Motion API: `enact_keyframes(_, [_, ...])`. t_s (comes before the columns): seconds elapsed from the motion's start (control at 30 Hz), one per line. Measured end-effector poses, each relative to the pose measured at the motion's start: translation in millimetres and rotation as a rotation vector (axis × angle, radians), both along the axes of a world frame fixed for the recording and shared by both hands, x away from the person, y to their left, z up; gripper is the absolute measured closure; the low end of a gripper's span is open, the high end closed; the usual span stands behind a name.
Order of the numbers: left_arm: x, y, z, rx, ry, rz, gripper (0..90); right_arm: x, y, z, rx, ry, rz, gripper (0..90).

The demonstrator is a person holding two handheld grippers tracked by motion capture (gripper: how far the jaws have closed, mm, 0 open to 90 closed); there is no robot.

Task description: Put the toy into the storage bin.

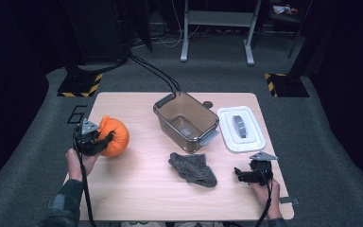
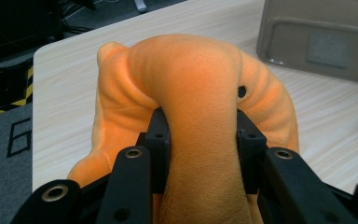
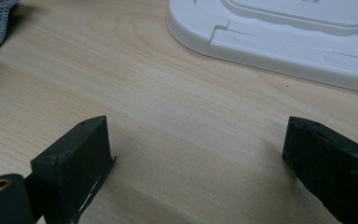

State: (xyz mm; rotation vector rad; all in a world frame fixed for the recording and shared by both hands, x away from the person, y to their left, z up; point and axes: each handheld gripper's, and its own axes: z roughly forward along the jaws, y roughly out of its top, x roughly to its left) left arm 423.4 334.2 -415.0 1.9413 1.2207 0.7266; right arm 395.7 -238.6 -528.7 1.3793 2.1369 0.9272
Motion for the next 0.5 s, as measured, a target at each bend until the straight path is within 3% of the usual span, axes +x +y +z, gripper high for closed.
enact_keyframes(0.5, [16.0,-12.1,27.8,0.006,-0.022,-0.016,65.3,-0.1,0.0,0.0,0.000,0.001,0.000,6.9])
